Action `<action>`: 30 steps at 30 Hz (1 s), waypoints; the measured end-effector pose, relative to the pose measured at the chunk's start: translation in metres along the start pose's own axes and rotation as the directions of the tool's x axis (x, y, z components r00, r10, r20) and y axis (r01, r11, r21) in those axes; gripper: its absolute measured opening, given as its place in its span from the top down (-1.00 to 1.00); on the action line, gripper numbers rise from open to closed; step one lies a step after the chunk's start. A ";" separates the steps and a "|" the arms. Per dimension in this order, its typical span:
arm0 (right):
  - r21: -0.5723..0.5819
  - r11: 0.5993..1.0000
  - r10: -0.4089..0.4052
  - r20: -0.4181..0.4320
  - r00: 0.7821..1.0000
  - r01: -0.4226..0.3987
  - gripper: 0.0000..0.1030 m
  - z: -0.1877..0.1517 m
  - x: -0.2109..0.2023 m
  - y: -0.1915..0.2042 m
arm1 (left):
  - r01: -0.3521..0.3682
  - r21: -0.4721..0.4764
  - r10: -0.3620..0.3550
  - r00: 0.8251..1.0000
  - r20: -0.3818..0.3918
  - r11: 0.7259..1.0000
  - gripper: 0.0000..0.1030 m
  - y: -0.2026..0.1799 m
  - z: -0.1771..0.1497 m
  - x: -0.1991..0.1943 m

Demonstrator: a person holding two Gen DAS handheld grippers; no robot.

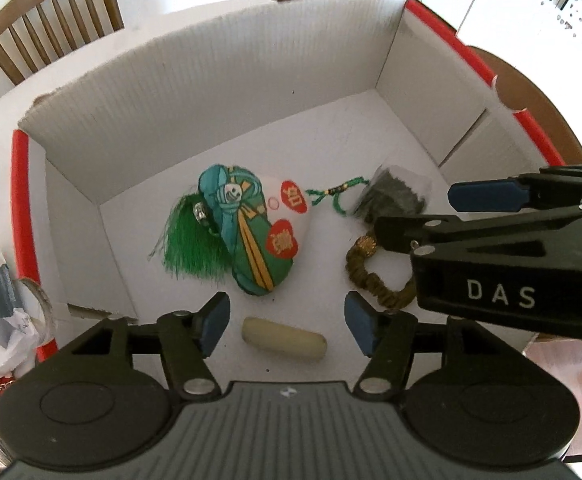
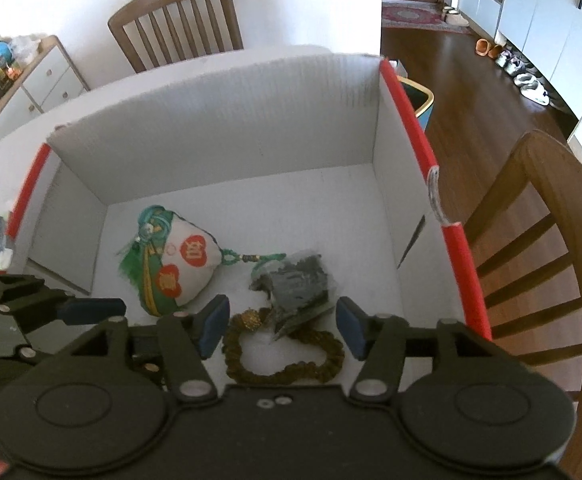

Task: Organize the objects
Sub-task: 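Open the left tool to release the soap while the right tool releases the bag, then withdraw both tools from the shoebox back toward the table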

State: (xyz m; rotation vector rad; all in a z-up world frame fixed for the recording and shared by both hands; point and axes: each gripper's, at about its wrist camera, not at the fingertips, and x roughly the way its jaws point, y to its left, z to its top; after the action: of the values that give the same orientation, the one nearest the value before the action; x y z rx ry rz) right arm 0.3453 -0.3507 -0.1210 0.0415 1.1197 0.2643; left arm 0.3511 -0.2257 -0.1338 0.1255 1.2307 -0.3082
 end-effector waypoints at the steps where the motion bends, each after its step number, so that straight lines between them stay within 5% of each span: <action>1: -0.001 1.000 0.001 0.008 1.000 -0.001 -0.19 0.000 -0.004 0.001 | 0.001 -0.002 -0.001 1.000 0.009 1.000 -0.22 0.002 -0.001 -0.004; 16: -0.015 1.000 -0.009 0.122 0.993 0.011 -0.39 -0.009 -0.071 0.016 | 0.019 -0.003 -0.018 0.986 0.163 1.000 -0.22 0.008 -0.019 -0.070; 30: 0.001 1.000 0.028 0.245 0.969 -0.029 -0.55 -0.039 -0.138 0.061 | 0.043 0.063 -0.060 0.950 0.308 0.997 -0.22 0.022 -0.067 -0.145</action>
State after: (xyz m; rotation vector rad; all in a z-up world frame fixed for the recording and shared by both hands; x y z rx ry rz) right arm 0.2426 -0.3271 -0.0061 0.0924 0.8739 0.2747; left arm 0.2535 -0.1632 -0.0215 0.0884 0.9150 -0.3924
